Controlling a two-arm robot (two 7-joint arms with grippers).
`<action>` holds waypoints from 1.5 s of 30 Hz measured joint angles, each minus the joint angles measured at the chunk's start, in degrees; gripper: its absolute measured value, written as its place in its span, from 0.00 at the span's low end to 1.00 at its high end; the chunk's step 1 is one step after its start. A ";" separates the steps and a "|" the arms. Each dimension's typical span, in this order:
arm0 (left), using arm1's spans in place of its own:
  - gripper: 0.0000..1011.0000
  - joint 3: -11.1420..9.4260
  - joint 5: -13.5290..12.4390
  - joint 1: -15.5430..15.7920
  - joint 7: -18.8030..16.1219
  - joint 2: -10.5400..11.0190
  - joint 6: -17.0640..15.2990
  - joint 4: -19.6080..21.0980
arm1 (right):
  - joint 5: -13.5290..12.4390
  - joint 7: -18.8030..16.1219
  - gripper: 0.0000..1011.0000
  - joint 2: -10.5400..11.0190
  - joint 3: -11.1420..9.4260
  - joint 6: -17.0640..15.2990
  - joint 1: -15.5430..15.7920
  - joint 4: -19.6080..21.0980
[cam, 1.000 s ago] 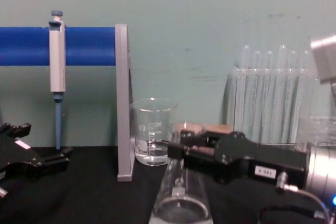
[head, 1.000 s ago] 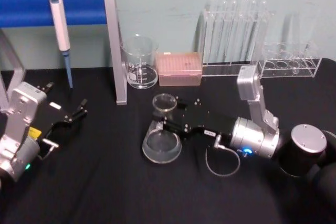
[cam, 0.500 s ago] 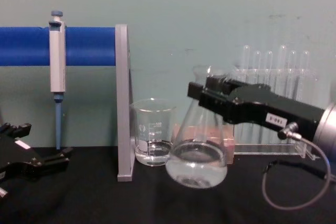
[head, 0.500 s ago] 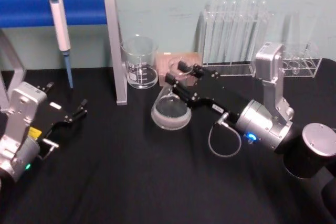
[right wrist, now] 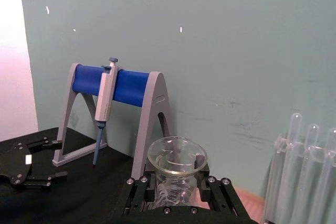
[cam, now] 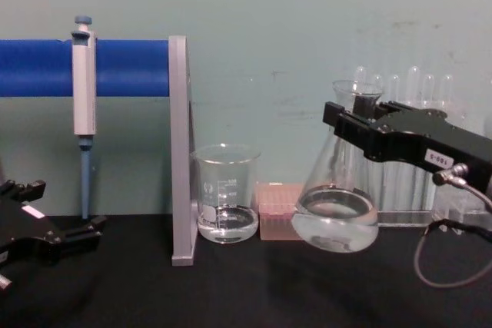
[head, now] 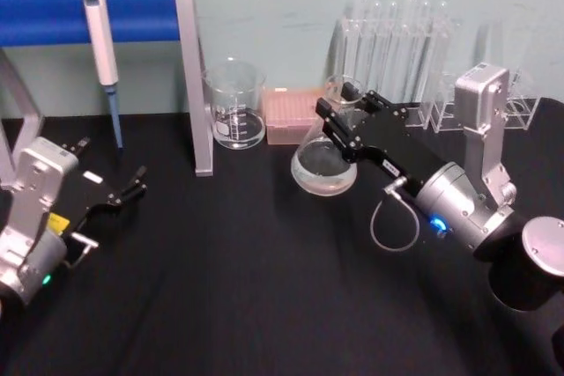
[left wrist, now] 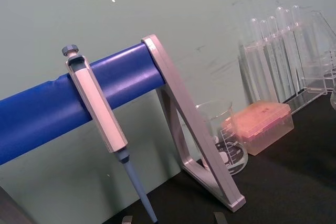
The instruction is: Grasp the erlenmeyer flask with one hand, shake it three times, then place it back.
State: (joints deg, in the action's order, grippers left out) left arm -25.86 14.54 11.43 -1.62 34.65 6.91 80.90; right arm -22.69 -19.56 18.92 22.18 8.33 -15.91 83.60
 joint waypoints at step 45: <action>0.99 0.00 0.00 0.00 0.00 0.00 0.00 0.00 | -1.45 -9.90 0.44 1.13 6.32 0.92 -2.48 0.18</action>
State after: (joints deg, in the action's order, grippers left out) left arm -25.86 14.55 11.43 -1.62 34.65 6.91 80.90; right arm -24.14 -29.46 20.05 28.50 9.25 -18.38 83.78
